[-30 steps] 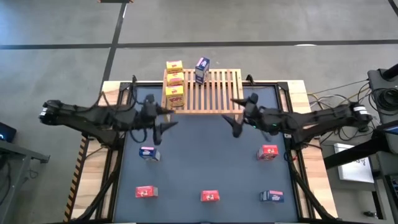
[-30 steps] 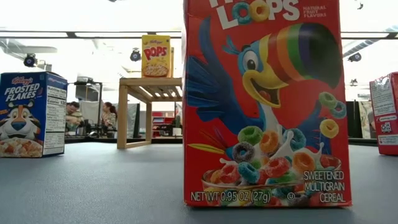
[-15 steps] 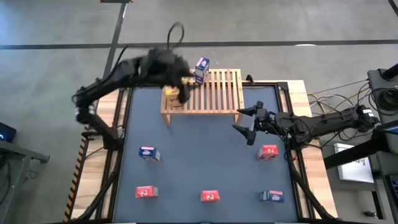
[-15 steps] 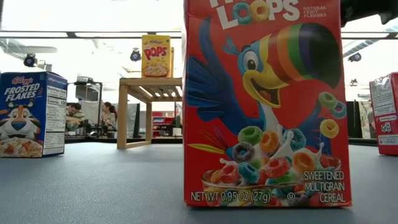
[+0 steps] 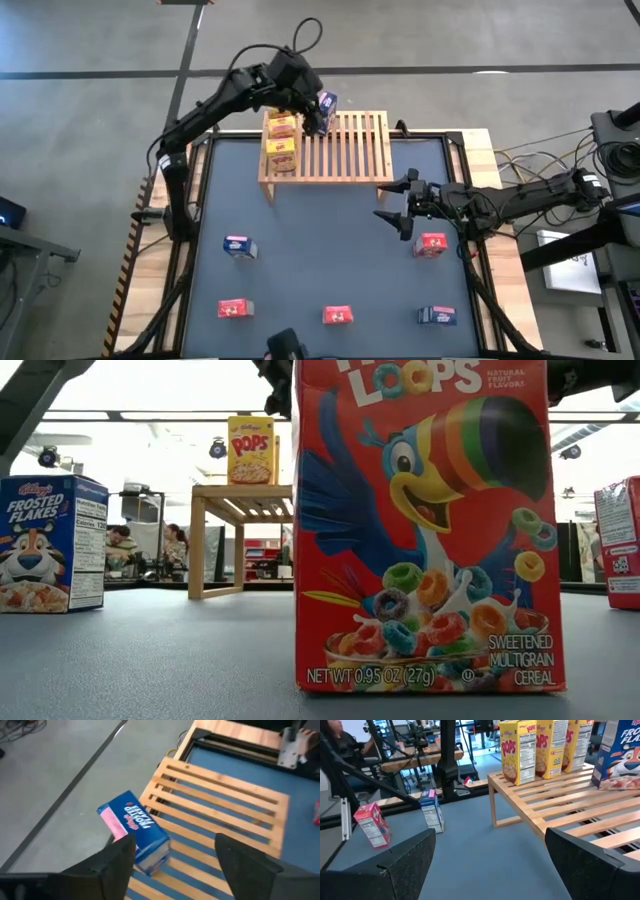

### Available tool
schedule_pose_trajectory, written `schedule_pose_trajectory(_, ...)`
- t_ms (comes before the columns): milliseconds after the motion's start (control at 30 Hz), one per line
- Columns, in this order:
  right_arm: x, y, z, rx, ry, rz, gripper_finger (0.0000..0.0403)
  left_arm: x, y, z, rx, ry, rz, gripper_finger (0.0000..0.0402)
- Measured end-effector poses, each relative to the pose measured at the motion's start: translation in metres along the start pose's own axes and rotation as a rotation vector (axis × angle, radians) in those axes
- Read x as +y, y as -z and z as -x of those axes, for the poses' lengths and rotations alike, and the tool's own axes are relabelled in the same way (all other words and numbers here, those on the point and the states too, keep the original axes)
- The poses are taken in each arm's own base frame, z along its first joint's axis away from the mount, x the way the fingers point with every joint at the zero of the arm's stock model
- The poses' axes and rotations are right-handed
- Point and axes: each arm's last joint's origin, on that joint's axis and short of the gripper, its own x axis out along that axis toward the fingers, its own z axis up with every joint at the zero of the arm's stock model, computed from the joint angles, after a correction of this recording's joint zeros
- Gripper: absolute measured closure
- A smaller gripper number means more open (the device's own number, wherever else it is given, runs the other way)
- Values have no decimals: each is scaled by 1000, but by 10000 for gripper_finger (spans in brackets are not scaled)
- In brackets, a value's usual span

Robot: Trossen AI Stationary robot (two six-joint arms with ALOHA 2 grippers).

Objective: Stack cereal on shelf
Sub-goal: Put the top right blue cereal box on the shelf

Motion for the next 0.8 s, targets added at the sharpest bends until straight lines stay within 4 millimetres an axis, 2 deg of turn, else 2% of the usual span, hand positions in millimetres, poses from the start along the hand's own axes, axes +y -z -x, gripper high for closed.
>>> schedule_pose_trajectory(200,0,3,-1,23,6,15,38,2,-4,-14,-10,-6,0,79)
schedule_pose_trajectory(333,1,7,-1,40,0,11,38,3,-2,-34,32,-34,11,58)
schedule_pose_trajectory(433,2,11,-1,53,-4,-1,38,6,1,-45,65,-96,26,56)
schedule_pose_trajectory(600,4,11,0,53,-20,0,38,10,3,-47,73,-147,49,65)
schedule_pose_trajectory(800,4,11,0,51,-19,11,38,9,2,-48,63,-101,56,82)
